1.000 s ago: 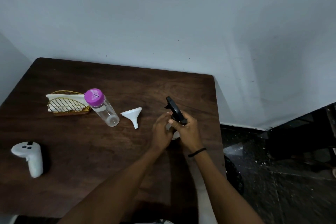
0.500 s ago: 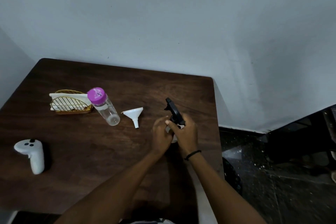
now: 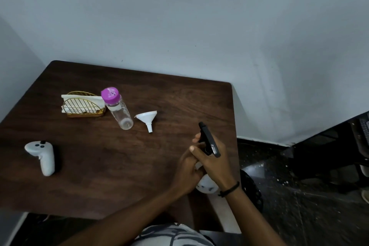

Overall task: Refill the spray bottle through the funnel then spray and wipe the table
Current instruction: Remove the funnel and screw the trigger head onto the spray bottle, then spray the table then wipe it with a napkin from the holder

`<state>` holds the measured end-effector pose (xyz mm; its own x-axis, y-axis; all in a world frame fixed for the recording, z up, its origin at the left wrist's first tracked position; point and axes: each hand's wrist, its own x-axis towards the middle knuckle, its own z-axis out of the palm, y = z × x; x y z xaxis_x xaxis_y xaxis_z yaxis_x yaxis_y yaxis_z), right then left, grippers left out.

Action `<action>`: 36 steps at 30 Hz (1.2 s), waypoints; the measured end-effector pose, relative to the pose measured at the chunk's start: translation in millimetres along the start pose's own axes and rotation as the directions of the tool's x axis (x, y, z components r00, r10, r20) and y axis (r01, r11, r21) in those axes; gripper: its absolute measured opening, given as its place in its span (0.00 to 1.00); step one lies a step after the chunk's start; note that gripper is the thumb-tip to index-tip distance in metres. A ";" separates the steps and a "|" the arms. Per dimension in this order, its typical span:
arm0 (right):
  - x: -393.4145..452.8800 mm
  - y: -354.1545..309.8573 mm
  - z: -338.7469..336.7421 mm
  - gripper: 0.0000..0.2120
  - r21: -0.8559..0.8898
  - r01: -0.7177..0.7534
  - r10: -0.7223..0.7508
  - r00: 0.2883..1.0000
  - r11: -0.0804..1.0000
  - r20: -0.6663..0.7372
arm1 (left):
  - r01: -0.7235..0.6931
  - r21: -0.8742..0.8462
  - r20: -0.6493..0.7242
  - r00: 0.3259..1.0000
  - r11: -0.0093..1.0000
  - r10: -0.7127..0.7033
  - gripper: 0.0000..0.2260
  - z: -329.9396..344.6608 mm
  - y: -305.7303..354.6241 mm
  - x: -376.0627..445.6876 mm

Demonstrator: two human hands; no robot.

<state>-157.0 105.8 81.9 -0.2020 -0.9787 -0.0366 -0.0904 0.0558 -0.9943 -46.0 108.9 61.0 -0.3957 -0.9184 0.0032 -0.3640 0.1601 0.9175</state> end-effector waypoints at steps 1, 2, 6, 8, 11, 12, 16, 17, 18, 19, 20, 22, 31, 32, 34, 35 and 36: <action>-4.2 4.6 0.7 0.12 -0.022 -0.038 0.037 0.999 0.999 -0.011 | -0.023 -0.021 -0.004 1.000 1.000 0.023 0.16 2.9 1.9 -5.8; -7.9 9.7 1.6 0.10 -0.053 -0.077 0.076 0.997 0.996 -0.021 | -0.024 -0.031 -0.009 1.000 0.999 0.024 0.18 5.8 -0.3 -10.0; -18.2 21.7 -1.5 0.07 -0.103 -0.162 0.163 0.987 0.981 0.005 | 0.054 -0.026 -0.010 0.998 0.998 -0.054 0.17 19.9 -13.8 -22.6; -21.8 21.8 -2.3 0.06 -0.166 -0.158 0.162 0.987 0.973 0.010 | 0.107 -0.019 0.041 0.993 0.994 -0.107 0.13 21.3 -16.0 -23.7; -25.2 27.9 -4.0 0.03 -0.180 -0.208 0.187 0.974 0.961 -0.129 | 0.117 -0.111 0.175 0.980 0.987 -0.097 0.05 9.4 -19.7 -23.0; -25.1 29.3 -5.6 0.04 -0.179 -0.229 0.199 0.965 0.957 -0.172 | 0.091 -0.130 0.187 0.980 0.987 -0.066 0.08 2.5 -20.3 -23.9; -22.6 38.0 -10.2 0.14 -0.229 -0.378 0.363 0.926 0.897 -0.106 | 0.090 -0.048 0.113 0.990 0.995 -0.084 0.08 -21.5 -29.9 -30.3; -22.2 42.6 -9.7 0.15 -0.246 -0.431 0.419 0.902 0.868 -0.104 | 0.105 0.006 0.098 0.990 0.994 -0.105 0.08 -25.8 -35.6 -31.9; -22.1 44.7 -8.6 0.15 -0.253 -0.480 0.468 0.877 0.840 -0.113 | 0.118 0.047 0.082 0.989 0.992 -0.122 0.08 -29.0 -42.7 -32.8; -22.0 49.7 -7.6 0.14 -0.266 -0.526 0.514 0.850 0.808 -0.119 | 0.137 0.078 0.061 0.988 0.988 -0.142 0.08 -32.3 -48.9 -33.6; -22.2 52.6 -6.7 0.16 -0.286 -0.562 0.555 0.824 0.776 -0.114 | 0.160 0.103 0.035 0.986 0.982 -0.164 0.08 -34.5 -53.8 -34.0; -23.7 56.4 -5.3 0.17 -0.355 -0.584 0.603 0.795 0.730 -0.066 | 0.209 0.146 -0.005 0.978 0.967 -0.211 0.07 -37.1 -59.4 -33.8; -23.0 48.5 -2.1 0.29 -0.432 -0.554 0.577 0.812 0.712 -0.089 | 0.259 0.275 -0.014 0.964 0.926 -0.266 0.05 -37.7 -62.3 -30.3; -23.0 49.4 -1.4 0.32 -0.466 -0.550 0.568 0.815 0.692 -0.118 | 0.270 0.294 -0.018 0.961 0.917 -0.277 0.05 -38.6 -61.8 -30.3; -21.7 45.4 -1.3 0.27 -0.474 -0.551 0.563 0.816 0.686 -0.134 | 0.290 0.316 -0.038 0.955 0.903 -0.293 0.08 -40.0 -60.1 -29.1; -21.1 43.5 -2.4 0.25 -0.459 -0.558 0.578 0.808 0.691 -0.112 | 0.297 0.319 -0.042 0.953 0.900 -0.299 0.09 -40.6 -60.0 -28.9; -19.7 43.2 -4.5 0.25 -0.445 -0.553 0.586 0.807 0.704 -0.077 | 0.298 0.325 -0.043 0.953 0.898 -0.301 0.10 -40.8 -61.0 -29.0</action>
<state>-161.3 128.4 40.1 -0.2911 -0.7417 -0.6043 -0.3862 0.6690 -0.6351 22.1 110.9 21.2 -0.2314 -0.9385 -0.2564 -0.7186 -0.0128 0.6953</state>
